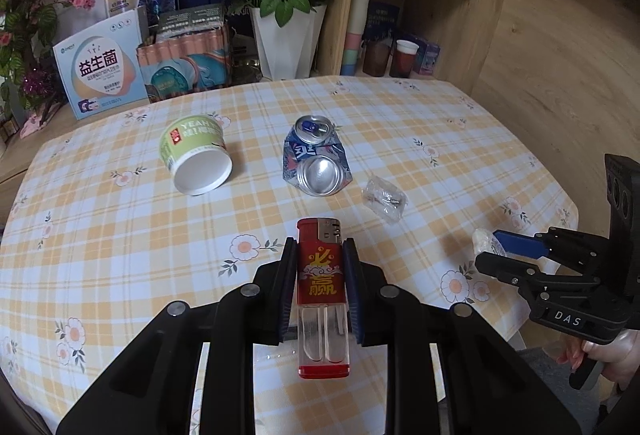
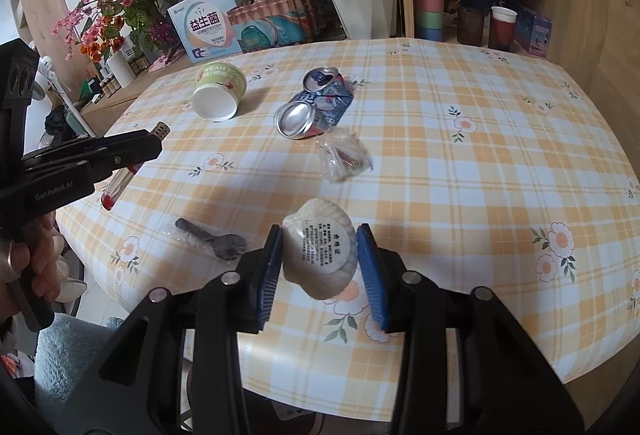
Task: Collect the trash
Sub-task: 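Carry the lighter and white packet over the basin with both tools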
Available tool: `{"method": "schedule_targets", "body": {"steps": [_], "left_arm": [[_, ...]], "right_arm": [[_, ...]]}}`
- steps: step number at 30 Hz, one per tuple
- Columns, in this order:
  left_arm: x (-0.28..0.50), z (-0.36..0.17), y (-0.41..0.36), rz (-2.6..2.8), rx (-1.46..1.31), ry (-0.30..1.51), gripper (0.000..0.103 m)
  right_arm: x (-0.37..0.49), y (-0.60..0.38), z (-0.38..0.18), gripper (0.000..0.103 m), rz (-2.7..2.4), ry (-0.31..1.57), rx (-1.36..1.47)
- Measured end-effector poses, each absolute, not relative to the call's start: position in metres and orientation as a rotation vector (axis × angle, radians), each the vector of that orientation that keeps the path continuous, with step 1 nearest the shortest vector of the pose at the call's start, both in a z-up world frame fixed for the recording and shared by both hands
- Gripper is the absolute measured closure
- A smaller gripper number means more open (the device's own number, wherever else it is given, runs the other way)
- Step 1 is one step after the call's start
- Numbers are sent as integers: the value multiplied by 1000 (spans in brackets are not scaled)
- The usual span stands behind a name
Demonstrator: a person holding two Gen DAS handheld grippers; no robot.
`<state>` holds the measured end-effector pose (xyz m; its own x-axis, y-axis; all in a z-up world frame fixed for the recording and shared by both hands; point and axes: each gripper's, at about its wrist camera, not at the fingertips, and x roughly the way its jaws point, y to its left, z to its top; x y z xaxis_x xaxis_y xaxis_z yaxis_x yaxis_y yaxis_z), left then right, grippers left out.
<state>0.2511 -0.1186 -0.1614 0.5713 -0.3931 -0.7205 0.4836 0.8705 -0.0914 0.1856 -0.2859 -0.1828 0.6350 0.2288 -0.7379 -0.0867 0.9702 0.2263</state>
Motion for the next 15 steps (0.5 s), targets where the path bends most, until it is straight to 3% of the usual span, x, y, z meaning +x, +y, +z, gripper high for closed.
{"method": "schedule_targets", "body": {"steps": [15], "left_arm": [[194,-115,-64,-493,50,723,80]], "right_arm": [[152,-251,-147,63,246,792,166]]}}
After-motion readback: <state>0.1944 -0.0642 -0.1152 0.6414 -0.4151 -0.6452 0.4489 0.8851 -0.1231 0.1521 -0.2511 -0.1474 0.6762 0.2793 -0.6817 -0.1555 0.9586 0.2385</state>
